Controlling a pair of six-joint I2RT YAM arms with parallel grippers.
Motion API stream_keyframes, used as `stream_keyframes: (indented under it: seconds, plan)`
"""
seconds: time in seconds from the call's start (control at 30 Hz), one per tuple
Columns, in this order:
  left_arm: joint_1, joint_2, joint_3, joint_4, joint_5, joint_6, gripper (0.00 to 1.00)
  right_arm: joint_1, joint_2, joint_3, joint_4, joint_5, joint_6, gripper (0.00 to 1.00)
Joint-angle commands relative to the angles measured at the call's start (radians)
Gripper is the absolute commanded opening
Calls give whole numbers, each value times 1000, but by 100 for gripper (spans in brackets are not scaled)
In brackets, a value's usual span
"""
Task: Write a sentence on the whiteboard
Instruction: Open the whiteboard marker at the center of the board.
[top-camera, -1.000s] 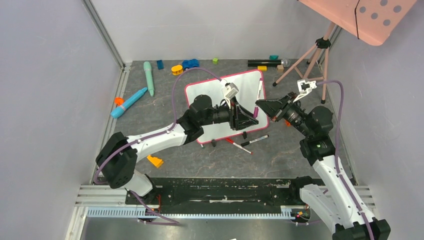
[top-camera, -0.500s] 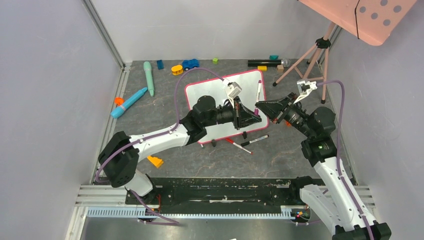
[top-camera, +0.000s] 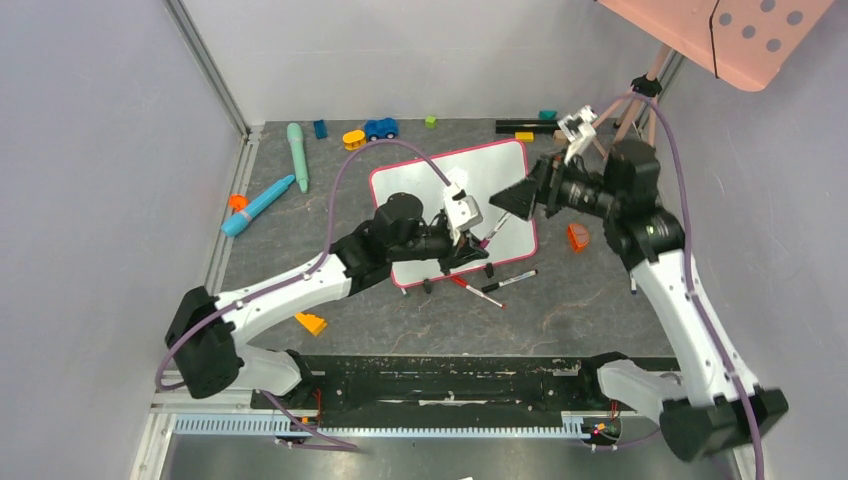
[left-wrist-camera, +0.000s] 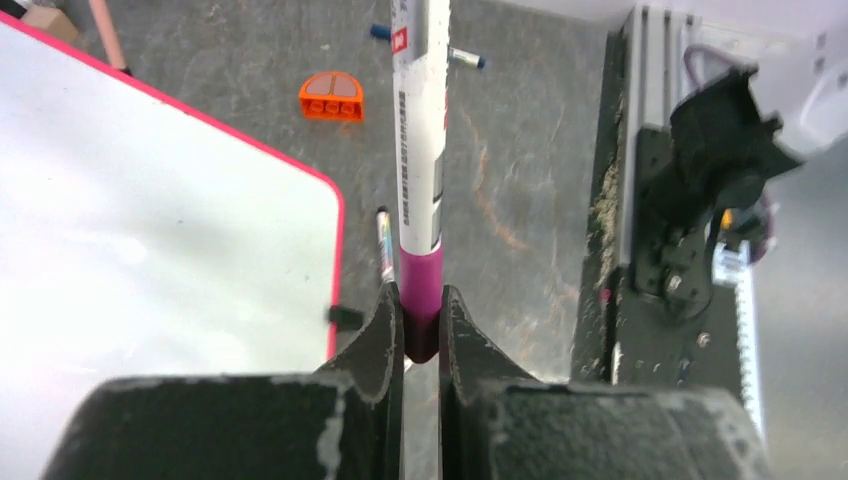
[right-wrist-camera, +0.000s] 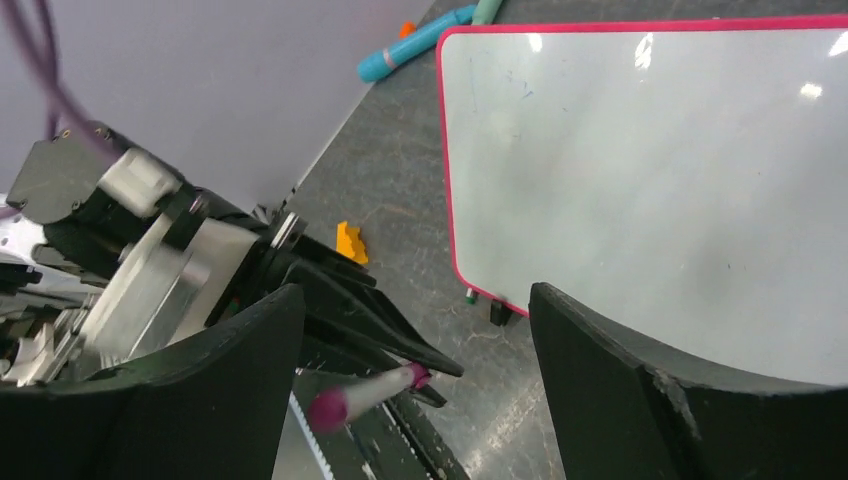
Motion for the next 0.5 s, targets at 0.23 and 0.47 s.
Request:
stream_keyframes:
  seconds: [0.23,0.47]
  plan:
    - [0,-66,46,-410,-3,531,2,85,254,304,-659,-73,-277,74]
    - [0,-30,75,-436,-4,509,2,121,241,253,-651,-113,-253,76]
